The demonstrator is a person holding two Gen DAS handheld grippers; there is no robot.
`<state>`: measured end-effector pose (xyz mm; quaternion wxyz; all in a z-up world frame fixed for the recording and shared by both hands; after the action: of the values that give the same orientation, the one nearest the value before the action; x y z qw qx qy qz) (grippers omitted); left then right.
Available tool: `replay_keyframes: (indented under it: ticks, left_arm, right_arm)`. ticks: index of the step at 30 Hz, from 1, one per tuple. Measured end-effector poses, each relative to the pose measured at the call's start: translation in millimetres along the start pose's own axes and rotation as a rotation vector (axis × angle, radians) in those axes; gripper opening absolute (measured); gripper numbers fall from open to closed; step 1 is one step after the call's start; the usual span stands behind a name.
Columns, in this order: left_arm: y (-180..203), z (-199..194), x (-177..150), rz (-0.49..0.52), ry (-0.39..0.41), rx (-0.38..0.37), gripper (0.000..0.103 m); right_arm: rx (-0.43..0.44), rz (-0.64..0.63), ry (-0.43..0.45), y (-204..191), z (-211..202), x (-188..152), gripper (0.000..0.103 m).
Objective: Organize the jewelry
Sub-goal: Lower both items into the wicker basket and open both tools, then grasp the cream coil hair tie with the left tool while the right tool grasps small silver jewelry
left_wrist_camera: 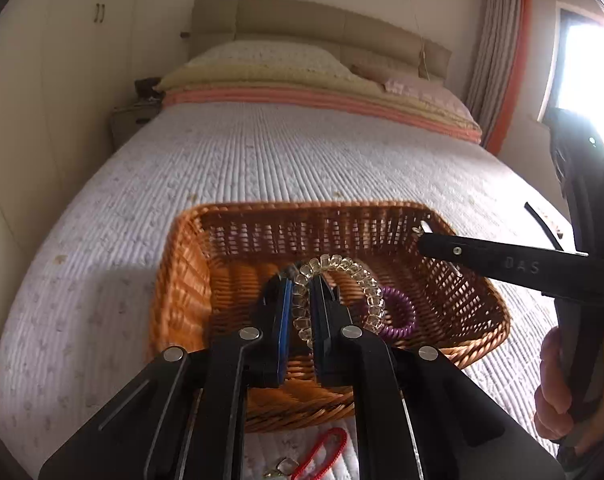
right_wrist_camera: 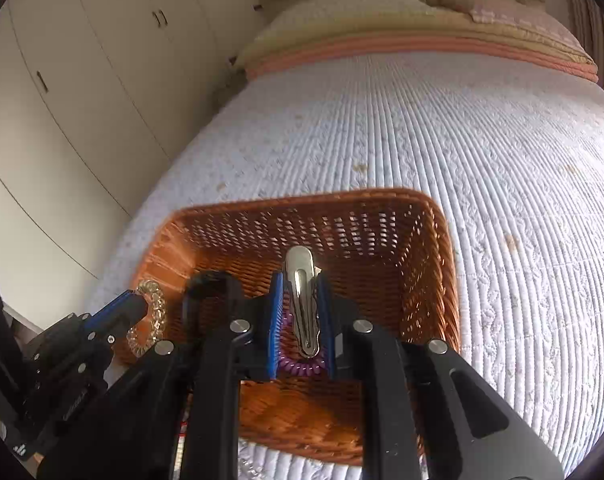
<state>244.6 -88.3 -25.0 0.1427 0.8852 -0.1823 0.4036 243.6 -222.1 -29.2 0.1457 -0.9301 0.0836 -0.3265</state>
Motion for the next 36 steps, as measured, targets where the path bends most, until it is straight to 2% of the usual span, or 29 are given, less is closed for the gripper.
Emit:
replay_keyframes:
  ticks: [5, 11, 12, 13, 15, 17, 23, 29, 32, 36]
  left_arm:
    - [-1.3, 11.9, -11.9, 0.018, -0.027, 0.01, 0.007]
    - [0.2, 10.8, -16.0, 0.027, -0.029, 0.013, 0.01]
    - [0.2, 9.4, -16.4, 0.028, -0.026, 0.011, 0.014]
    - [0.4, 6.5, -16.4, 0.025, -0.024, 0.005, 0.027]
    - [-0.3, -3.7, -14.9, 0.018, -0.001, -0.004, 0.031]
    - [-2.2, -13.1, -12.7, 0.01, 0.015, -0.016, 0.031]
    - [-12.3, -73.9, -10.0, -0.049, 0.105, -0.089, 0.036]
    - [-21.4, -135.2, -14.2, -0.086, 0.18, -0.125, 0.038]
    - [-24.7, -158.9, -22.9, -0.092, 0.198, -0.128, 0.038]
    - [-25.9, -174.2, -44.6, -0.1, 0.182, -0.138, 0.038]
  right_arm:
    - [-0.036, 0.013, -0.076, 8.2, 31.1, -12.2, 0.015]
    - [0.0, 0.057, -0.107, 13.1, 47.2, -14.5, 0.016]
    - [0.018, 0.068, -0.111, 15.4, 47.8, -15.9, 0.017]
    - [0.034, 0.078, -0.11, 15.7, 46.6, -16.3, 0.02]
    - [0.037, 0.088, -0.106, 19.0, 38.7, -17.5, 0.036]
    - [0.042, 0.081, -0.09, 17.7, 31.3, -19.1, 0.038]
    - [0.069, 0.05, -0.03, 9.2, -15.8, -24.7, 0.038]
    - [0.104, 0.029, 0.044, -2.6, -73.8, -39.0, 0.04]
    - [0.075, -0.03, 0.088, -11.4, -99.9, -51.3, 0.04]
    - [0.026, -0.146, 0.145, -25.2, -121.4, -79.7, 0.04]
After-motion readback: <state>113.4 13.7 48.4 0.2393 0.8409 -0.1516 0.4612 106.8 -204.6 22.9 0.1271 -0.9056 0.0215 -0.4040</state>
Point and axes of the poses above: each gripper's, at about its wrist camera, not at the fingertips, and z roughly the way its jaws point, y to its right, x to its top, the point moved 6 cm from there along z, roughly the way its jaws point, and after that the axes turned 2 degrees about z, right-handed, at the moved point
